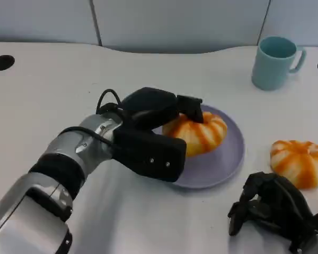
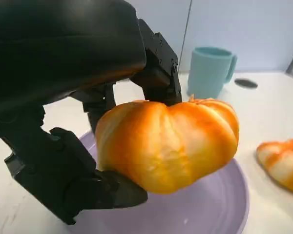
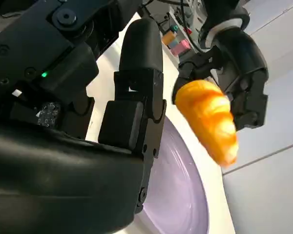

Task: Grasp the bread from the table and place it into the plate.

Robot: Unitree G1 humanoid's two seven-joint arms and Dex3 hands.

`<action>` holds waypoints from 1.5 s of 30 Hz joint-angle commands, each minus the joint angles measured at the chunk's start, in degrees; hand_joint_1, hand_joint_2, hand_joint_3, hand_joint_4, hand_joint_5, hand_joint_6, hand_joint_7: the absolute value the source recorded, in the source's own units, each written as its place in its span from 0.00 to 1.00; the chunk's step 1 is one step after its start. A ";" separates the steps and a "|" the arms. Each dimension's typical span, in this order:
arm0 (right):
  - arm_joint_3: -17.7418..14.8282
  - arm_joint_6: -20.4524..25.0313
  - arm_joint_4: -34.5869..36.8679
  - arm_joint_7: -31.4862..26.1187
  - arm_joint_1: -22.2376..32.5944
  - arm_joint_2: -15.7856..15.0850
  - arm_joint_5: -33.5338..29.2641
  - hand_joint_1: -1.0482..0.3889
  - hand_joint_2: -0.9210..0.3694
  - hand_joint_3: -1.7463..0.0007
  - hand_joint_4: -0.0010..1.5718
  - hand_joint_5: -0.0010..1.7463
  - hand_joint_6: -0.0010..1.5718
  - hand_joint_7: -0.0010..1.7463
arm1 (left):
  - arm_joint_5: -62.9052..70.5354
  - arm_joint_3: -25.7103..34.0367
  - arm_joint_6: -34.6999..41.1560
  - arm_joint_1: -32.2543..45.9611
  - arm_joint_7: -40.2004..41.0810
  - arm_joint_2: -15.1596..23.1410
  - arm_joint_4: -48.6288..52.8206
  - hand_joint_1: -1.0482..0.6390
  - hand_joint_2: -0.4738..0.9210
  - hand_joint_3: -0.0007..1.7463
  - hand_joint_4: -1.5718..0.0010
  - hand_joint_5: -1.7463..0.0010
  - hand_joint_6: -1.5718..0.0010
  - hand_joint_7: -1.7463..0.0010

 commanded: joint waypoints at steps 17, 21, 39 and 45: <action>-0.15 0.37 -1.01 0.32 0.65 -0.88 0.26 0.00 0.33 1.00 1.00 0.37 1.00 0.27 | -2.05 0.95 5.11 -0.03 -11.23 3.13 -6.89 0.13 1.00 0.16 1.00 0.74 0.91 0.77; -0.16 0.35 -0.66 0.45 0.46 -0.99 0.19 0.00 0.33 1.00 1.00 0.37 1.00 0.26 | -2.87 1.23 5.18 0.62 -11.41 3.52 -8.22 0.13 1.00 0.15 1.00 0.72 0.91 0.75; -0.26 0.55 -0.88 0.83 0.63 -0.93 0.42 0.00 0.33 1.00 1.00 0.36 1.00 0.26 | -4.04 1.97 5.94 1.69 -11.41 3.68 -9.53 0.14 1.00 0.12 1.00 0.34 0.88 0.45; -0.21 -0.92 -0.28 1.31 0.53 -1.05 0.01 0.00 0.32 0.99 1.00 0.36 1.00 0.25 | -5.20 2.40 5.90 1.85 -13.39 3.91 -10.04 0.14 1.00 0.12 1.00 0.45 0.84 0.54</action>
